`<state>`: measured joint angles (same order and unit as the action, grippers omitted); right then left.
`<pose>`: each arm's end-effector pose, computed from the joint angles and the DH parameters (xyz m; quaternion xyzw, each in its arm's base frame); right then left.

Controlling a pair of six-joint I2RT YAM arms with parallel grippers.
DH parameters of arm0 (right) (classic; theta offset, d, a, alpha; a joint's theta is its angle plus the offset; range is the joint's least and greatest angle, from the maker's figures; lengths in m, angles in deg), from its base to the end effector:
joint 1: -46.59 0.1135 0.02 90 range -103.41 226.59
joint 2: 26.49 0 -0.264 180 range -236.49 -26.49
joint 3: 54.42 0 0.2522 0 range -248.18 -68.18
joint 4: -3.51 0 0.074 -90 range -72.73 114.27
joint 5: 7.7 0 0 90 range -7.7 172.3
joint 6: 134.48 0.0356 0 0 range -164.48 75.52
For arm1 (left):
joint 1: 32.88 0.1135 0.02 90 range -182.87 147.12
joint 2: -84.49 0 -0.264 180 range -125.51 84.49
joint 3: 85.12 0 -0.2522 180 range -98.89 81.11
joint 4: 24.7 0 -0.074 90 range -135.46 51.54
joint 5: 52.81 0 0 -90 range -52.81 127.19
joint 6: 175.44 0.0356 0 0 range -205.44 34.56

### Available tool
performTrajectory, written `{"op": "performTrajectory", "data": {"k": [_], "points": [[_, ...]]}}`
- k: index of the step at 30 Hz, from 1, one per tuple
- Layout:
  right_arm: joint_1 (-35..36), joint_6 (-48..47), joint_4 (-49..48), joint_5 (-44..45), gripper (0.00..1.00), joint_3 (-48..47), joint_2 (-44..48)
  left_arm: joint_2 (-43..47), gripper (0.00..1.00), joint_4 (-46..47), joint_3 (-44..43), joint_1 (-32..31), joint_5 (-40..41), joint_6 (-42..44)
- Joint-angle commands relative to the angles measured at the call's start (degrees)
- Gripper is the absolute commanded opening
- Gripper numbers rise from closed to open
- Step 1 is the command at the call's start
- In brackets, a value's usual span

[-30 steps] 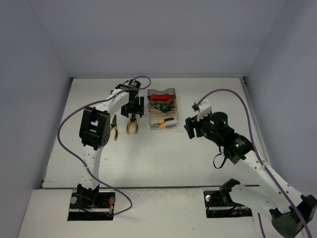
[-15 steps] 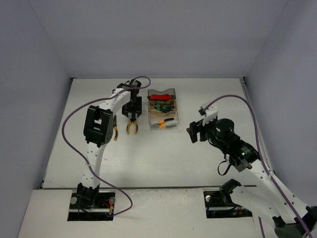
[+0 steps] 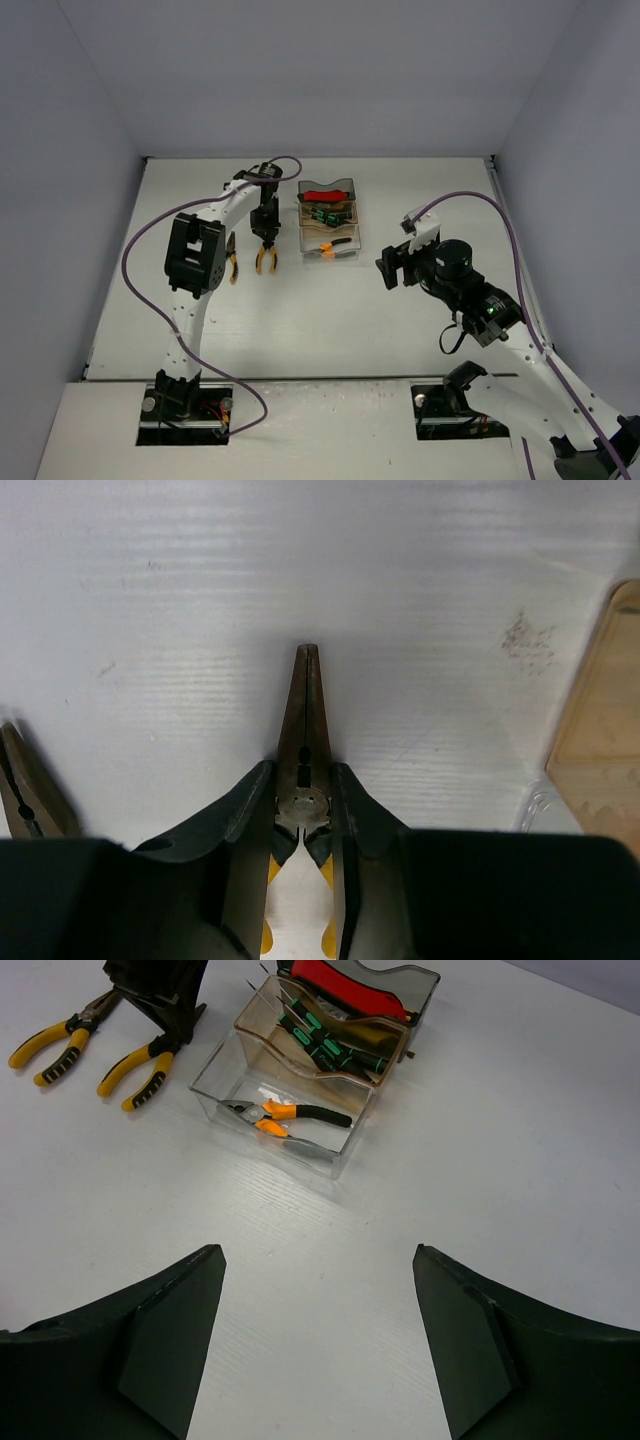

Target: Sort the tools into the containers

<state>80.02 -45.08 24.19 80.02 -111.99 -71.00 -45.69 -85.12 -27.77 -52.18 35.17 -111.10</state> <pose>0.1545 0.1037 0.3410 -0.2327 0.7156 0.2004 0.6274 0.4540 -0.1603 0.1806 -0.0511 0.9801 -0.0891 0.1701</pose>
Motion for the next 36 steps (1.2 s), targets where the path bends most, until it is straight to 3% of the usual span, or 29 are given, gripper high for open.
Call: {"op": "performTrajectory", "data": {"k": [1,7,11,15,17,28,36], "points": [[0.1,0.6,-3.2,0.9,0.74,-0.3,0.0,12.8,0.00,-1.4,0.8,0.5,0.2,-5.0],[0.1,0.5,-3.2,1.1,0.75,-0.1,0.9,27.4,0.00,11.2,9.1,-0.1,-2.0,-13.9],[0.1,0.5,-3.2,1.0,0.75,0.1,1.8,36.9,0.00,31.4,21.4,-1.3,-4.3,-22.3],[0.1,0.3,-3.3,1.0,0.75,0.2,2.3,42.3,0.00,46.5,32.3,-5.0,1.0,-30.2],[0.1,0.3,-3.4,1.3,0.76,0.2,2.5,42.5,0.00,52.7,33.9,-7.6,6.2,-32.2],[0.1,0.6,-3.4,2.0,0.76,0.8,4.9,36.1,0.00,62.9,35.4,-18.4,30.8,-44.0],[0.1,1.9,-3.4,2.0,0.77,1.9,7.2,29.8,0.00,65.4,35.4,-21.7,38.0,-49.7]]}}
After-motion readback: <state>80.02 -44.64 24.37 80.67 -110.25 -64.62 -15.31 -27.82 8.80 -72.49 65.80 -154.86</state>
